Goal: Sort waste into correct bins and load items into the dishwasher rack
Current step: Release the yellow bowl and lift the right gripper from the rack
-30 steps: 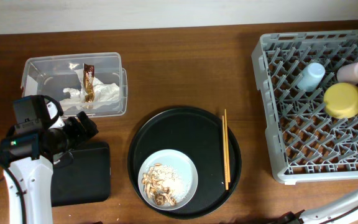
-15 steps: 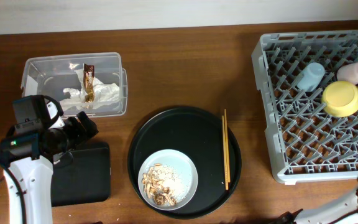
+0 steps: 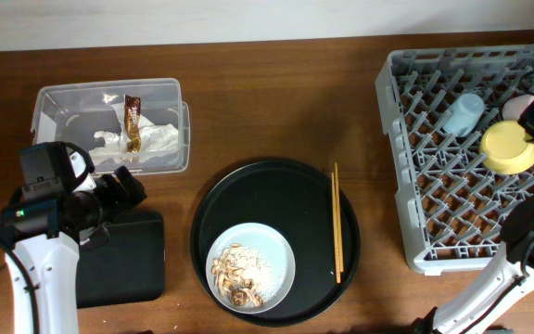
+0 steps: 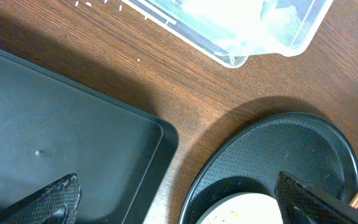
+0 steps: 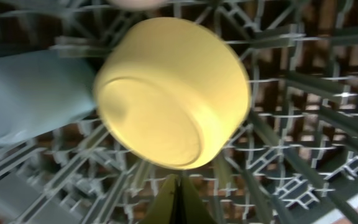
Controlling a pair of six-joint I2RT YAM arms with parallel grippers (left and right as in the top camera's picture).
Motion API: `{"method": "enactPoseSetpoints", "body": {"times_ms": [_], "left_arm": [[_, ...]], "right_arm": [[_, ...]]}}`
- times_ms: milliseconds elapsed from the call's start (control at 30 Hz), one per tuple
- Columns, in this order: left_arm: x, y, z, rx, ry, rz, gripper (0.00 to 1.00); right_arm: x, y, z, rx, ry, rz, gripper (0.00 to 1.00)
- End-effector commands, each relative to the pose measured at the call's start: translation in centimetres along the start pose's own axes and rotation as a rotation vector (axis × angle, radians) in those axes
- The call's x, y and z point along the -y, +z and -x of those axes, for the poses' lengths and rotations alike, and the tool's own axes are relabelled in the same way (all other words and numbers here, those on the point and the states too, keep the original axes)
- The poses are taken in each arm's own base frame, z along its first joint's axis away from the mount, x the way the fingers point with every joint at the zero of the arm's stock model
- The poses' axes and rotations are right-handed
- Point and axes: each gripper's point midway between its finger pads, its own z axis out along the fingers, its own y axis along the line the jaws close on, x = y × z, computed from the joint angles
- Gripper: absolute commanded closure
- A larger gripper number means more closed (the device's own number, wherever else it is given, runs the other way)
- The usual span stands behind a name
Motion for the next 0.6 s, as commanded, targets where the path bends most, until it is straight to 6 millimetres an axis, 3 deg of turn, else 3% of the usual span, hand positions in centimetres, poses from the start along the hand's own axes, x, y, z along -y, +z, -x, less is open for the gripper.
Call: {"method": "enactPoseSetpoints", "body": {"times_ms": [0,233,467,567], "left_arm": [[0.1,-0.6,0.5,0.024,-0.012,-0.003,0.01],[0.1,-0.6,0.5,0.024,-0.012,-0.003,0.01],[0.1,-0.6,0.5,0.025,-0.012,-0.003,0.01],[0.1,-0.6,0.5,0.025,-0.012,-0.003,0.01]], "right_arm": [[1.2,1.7,0.3,-0.016,0.031,-0.075,0.96],[0.8,3.9,0.2,-0.057,0.029,-0.063,0.96],[1.3,3.9,1.2,-0.015,0.032,-0.089,0.96],[2.4,3.8,1.6,0.011,0.079,-0.155,0.96]]}}
